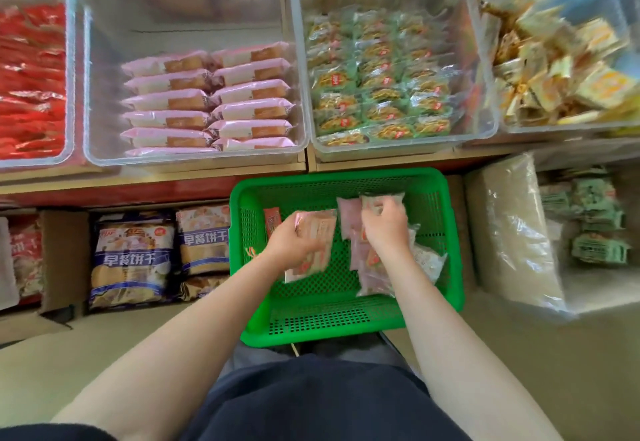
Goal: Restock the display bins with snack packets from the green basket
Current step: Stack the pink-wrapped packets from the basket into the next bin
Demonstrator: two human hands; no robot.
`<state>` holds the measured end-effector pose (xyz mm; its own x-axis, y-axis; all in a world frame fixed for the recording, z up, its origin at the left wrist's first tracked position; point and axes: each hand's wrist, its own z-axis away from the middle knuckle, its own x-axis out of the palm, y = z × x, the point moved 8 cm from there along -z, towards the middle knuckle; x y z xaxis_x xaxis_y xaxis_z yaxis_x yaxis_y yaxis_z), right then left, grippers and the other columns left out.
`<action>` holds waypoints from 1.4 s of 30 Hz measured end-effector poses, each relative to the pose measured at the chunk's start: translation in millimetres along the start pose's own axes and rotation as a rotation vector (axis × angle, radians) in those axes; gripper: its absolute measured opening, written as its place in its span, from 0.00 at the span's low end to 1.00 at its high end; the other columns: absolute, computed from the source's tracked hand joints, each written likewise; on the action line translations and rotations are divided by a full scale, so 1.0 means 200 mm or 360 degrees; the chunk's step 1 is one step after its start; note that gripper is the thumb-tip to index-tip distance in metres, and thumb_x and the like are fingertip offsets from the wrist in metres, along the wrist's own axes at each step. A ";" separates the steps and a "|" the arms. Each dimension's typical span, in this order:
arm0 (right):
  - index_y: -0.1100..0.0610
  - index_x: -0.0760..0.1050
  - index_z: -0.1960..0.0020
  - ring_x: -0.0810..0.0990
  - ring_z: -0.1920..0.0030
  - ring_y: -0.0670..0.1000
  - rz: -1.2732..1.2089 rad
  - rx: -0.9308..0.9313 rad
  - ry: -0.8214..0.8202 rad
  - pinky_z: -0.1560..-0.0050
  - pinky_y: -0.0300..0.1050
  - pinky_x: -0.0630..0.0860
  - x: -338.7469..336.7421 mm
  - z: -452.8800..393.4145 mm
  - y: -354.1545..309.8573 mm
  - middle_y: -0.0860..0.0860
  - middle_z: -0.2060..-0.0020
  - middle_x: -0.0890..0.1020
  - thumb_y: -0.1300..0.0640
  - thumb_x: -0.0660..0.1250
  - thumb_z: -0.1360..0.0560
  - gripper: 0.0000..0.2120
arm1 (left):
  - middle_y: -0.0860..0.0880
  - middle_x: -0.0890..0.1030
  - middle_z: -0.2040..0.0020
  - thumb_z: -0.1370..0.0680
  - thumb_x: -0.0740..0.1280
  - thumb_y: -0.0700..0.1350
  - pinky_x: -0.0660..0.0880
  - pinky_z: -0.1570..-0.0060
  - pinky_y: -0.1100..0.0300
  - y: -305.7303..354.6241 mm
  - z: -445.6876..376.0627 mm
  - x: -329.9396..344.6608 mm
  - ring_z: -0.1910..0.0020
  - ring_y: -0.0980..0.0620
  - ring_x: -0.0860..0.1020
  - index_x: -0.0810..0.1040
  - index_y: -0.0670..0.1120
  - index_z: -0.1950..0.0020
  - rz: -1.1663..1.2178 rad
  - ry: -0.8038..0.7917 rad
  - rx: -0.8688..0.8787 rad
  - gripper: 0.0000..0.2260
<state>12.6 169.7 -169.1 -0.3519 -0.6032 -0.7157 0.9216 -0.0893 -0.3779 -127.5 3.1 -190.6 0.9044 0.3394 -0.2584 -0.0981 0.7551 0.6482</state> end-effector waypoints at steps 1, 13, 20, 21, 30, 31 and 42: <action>0.58 0.68 0.31 0.74 0.39 0.58 0.0216 0.0010 0.0122 0.43 0.54 0.73 -0.06 -0.03 0.04 0.57 0.37 0.73 0.49 0.65 0.22 0.23 | 0.44 0.84 0.48 0.32 0.78 0.43 0.80 0.49 0.48 -0.03 0.00 0.03 0.50 0.44 0.83 0.77 0.43 0.41 0.0278 -0.0114 -0.0126 0.22; 0.59 0.70 0.36 0.74 0.38 0.60 0.0341 0.0133 0.0175 0.39 0.55 0.68 0.00 -0.16 0.13 0.57 0.39 0.78 0.50 0.74 0.27 0.25 | 0.43 0.85 0.49 0.22 0.67 0.53 0.80 0.49 0.51 -0.09 0.07 0.11 0.52 0.45 0.84 0.78 0.44 0.42 0.0987 -0.0465 -0.0529 0.15; 0.59 0.77 0.40 0.83 0.49 0.54 -0.0715 0.0239 -0.0556 0.45 0.51 0.79 0.11 -0.05 0.15 0.53 0.48 0.84 0.55 0.77 0.30 0.21 | 0.42 0.85 0.51 0.25 0.72 0.48 0.79 0.47 0.49 -0.15 0.03 -0.06 0.55 0.45 0.83 0.80 0.43 0.44 0.1140 0.0010 -0.0587 0.13; 0.60 0.76 0.38 0.84 0.48 0.56 -0.0877 0.0267 -0.0647 0.43 0.55 0.80 0.12 -0.01 0.16 0.55 0.46 0.84 0.55 0.77 0.31 0.24 | 0.43 0.85 0.52 0.25 0.72 0.46 0.80 0.53 0.52 -0.15 0.03 -0.10 0.57 0.46 0.84 0.79 0.42 0.44 0.1166 0.0086 -0.0576 0.12; 0.58 0.75 0.34 0.83 0.46 0.58 -0.1758 0.0372 -0.1072 0.50 0.58 0.82 0.10 0.26 0.06 0.58 0.46 0.84 0.50 0.68 0.26 0.22 | 0.42 0.83 0.52 0.28 0.74 0.40 0.76 0.63 0.57 -0.17 0.08 -0.35 0.58 0.47 0.82 0.76 0.40 0.41 0.1217 0.0405 -0.0533 0.17; 0.58 0.76 0.35 0.83 0.46 0.58 -0.1770 0.0375 -0.1120 0.50 0.59 0.82 0.12 0.29 0.03 0.58 0.46 0.84 0.49 0.67 0.25 0.22 | 0.42 0.83 0.50 0.28 0.74 0.41 0.76 0.61 0.57 -0.17 0.09 -0.37 0.55 0.46 0.81 0.76 0.40 0.42 0.1183 0.0392 -0.0514 0.16; 0.58 0.76 0.41 0.85 0.51 0.55 -0.1120 -0.0021 -0.1506 0.47 0.53 0.80 0.19 0.56 -0.48 0.55 0.51 0.85 0.53 0.70 0.26 0.15 | 0.41 0.83 0.45 0.28 0.70 0.33 0.83 0.56 0.50 -0.01 0.34 -0.47 0.56 0.45 0.84 0.72 0.46 0.35 0.1146 -0.0769 -0.0248 0.23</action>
<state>-70.8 66.2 -94.7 -0.5153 -0.7724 0.3713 0.5692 -0.6323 -0.5255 -184.0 -68.2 -119.3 0.6741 0.5147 0.5297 -0.7360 0.5291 0.4224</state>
